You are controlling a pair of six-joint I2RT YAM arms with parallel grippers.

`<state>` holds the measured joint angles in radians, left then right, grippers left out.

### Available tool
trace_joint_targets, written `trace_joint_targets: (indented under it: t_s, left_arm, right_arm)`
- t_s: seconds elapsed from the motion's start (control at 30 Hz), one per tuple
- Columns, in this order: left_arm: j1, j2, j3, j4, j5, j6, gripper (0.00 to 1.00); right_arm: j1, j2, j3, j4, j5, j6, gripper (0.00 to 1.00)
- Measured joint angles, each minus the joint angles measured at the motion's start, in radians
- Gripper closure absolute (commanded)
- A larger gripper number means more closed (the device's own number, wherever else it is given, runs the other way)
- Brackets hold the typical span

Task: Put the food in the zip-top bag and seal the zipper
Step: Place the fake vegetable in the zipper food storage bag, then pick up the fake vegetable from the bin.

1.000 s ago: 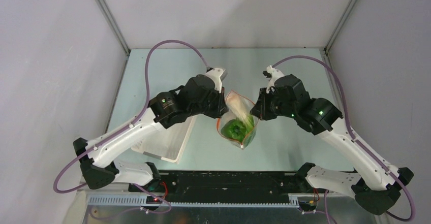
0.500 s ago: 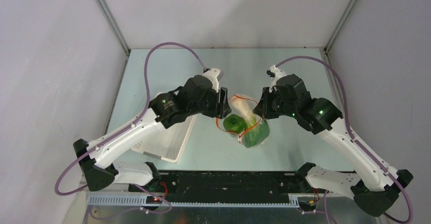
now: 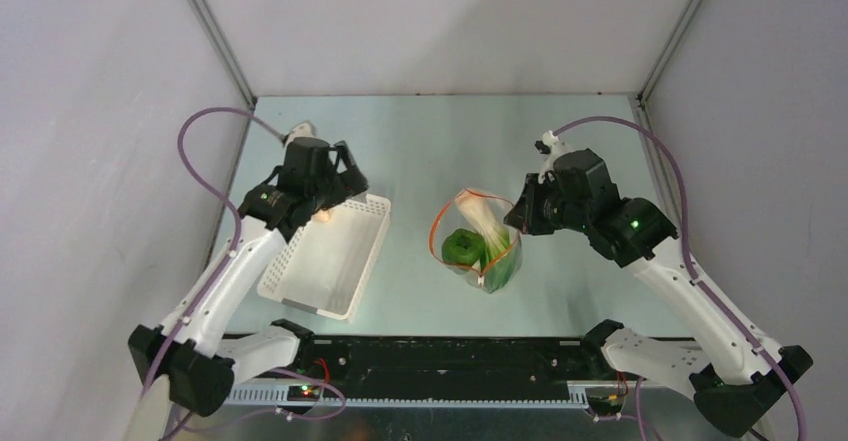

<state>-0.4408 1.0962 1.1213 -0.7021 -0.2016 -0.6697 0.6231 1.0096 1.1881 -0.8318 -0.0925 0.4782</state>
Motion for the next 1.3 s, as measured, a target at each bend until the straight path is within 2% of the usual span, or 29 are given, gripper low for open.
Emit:
trace_joint_targets:
  t_s: [0.17,0.3,0.53,0.87,1.3]
  left_arm:
    - [0.166,0.065,-0.149,0.061,-0.108,-0.053,0.0]
    - [0.19,0.085,-0.266,0.15,-0.195,-0.074,0.0]
    - [0.291,0.132,-0.364,0.355,-0.224,-0.15,0.02]
    - [0.301,0.243,-0.39,0.472,-0.222,-0.233,0.12]
    - [0.334,0.309,-0.452,0.566,-0.203,-0.356,0.2]
  right_arm:
    - [-0.024,-0.024,-0.021,0.011,-0.022,0.0,1.0]
    - [-0.042,-0.042,-0.038,0.02,-0.031,-0.001,1.0]
    - [-0.062,-0.053,-0.058,0.041,-0.048,0.0,1.0]
    - [-0.085,-0.069,-0.064,0.043,-0.048,0.0,1.0]
    - [-0.106,-0.068,-0.072,0.048,-0.059,0.0,1.0]
